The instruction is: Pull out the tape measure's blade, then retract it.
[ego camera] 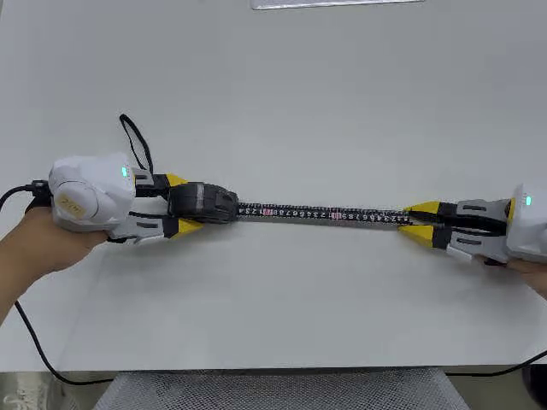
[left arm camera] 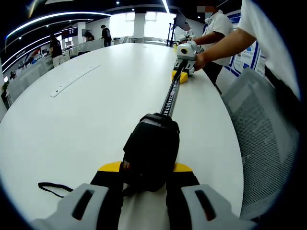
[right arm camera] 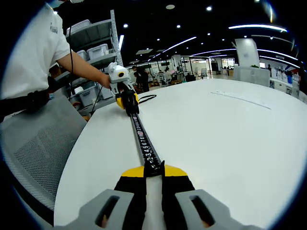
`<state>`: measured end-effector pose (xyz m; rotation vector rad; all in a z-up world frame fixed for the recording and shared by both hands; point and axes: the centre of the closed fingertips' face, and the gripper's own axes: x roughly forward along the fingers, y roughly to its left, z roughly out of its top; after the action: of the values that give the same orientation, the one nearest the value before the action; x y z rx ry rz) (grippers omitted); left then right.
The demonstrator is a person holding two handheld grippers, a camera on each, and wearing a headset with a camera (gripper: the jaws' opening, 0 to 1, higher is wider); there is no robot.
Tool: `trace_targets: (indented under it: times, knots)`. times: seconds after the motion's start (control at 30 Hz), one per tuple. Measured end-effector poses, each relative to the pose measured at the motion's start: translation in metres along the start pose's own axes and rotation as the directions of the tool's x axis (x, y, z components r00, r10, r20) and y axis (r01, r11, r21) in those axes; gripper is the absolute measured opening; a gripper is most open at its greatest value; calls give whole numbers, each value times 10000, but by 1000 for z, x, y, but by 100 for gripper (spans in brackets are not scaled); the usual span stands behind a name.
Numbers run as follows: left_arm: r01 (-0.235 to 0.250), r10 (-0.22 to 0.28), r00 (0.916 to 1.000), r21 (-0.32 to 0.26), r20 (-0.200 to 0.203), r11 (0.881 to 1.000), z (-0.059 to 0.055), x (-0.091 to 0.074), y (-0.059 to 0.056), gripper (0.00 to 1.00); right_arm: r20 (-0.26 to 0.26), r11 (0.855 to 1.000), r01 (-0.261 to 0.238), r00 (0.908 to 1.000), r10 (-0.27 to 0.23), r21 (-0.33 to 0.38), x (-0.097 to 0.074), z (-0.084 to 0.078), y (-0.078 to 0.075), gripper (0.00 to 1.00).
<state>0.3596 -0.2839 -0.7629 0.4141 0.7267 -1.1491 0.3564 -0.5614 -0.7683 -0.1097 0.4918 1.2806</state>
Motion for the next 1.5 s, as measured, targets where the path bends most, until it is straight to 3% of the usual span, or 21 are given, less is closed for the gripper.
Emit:
trace_targets:
  times: [0.3,0.7,1.03,1.37,1.5]
  knots:
    - [4,-4,10000,-11,22,10000,0,0,1,31,37,9996,41,10000,-42,284,3,1,0,10]
    - [-74,74,10000,31,-4,10000,1,0,0,31,-322,9999,131,9994,-134,-83,3,-1,3,12]
    - [-61,61,10000,73,-61,10000,1,0,-1,32,-461,9999,122,9989,-122,-2,3,-1,6,13]
    - [-345,351,9992,297,-191,9990,1,1,2,35,-619,10000,80,9981,-80,-9,7,3,10,17]
    - [-290,291,9996,210,-58,9994,4,1,0,37,-620,9999,102,9980,-101,12,9,5,9,20]
